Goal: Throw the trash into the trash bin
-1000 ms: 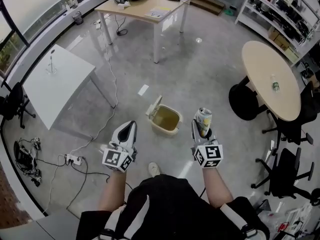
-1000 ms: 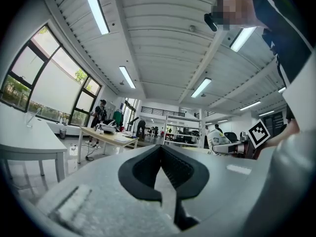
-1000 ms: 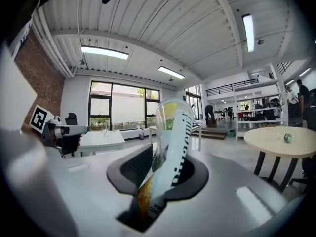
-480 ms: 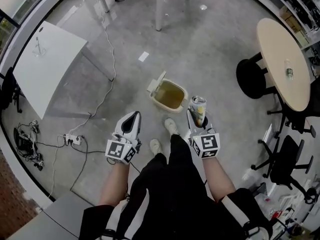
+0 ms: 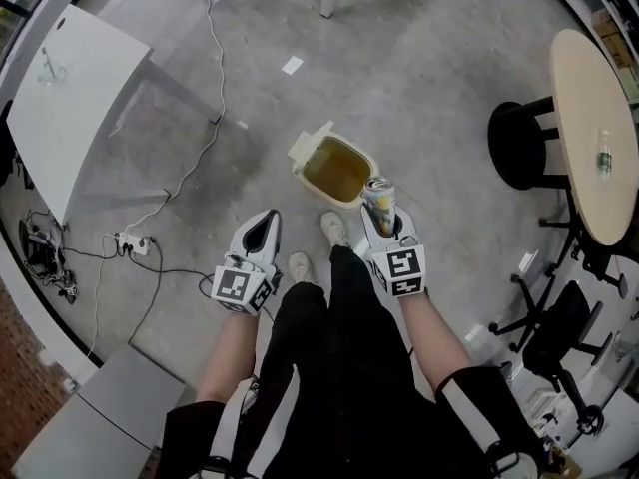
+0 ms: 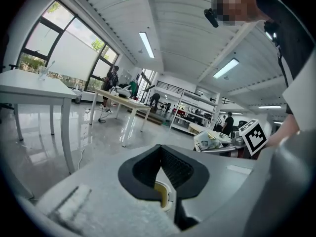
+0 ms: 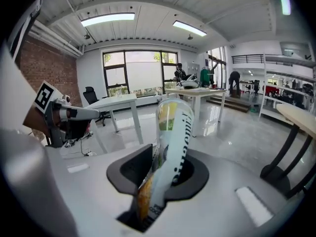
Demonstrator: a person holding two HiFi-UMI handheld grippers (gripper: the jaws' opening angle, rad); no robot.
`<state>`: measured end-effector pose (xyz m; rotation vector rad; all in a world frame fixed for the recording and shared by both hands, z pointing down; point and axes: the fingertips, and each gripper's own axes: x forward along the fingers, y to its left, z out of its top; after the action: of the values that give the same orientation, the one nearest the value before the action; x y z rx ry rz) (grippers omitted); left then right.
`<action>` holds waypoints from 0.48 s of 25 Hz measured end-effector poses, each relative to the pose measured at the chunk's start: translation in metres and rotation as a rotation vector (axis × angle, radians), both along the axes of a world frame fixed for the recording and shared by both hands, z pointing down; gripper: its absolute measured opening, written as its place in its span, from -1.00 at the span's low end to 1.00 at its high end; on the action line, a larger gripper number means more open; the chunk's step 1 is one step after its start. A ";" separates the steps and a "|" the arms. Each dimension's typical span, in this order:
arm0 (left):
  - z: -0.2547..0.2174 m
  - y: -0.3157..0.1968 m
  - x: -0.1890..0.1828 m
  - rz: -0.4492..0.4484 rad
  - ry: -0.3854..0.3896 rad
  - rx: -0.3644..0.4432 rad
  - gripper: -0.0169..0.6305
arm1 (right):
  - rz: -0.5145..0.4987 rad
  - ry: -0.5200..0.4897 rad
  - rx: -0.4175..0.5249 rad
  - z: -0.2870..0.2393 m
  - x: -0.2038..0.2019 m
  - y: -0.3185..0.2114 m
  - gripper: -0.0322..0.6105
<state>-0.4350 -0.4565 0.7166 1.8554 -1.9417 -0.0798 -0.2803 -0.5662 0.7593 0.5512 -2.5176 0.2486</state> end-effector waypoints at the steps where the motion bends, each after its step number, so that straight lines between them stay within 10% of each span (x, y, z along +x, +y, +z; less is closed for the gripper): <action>1: 0.009 -0.001 0.004 0.001 0.009 -0.025 -0.94 | -0.012 0.014 -0.021 0.009 0.000 -0.002 -0.63; 12: 0.099 -0.031 0.009 0.012 0.104 -0.197 -0.94 | -0.177 0.171 -0.100 0.112 -0.035 -0.007 -0.63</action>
<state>-0.4257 -0.4871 0.8151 1.7002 -1.7993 0.0183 -0.3154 -0.5734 0.8714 0.2943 -2.3562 0.2481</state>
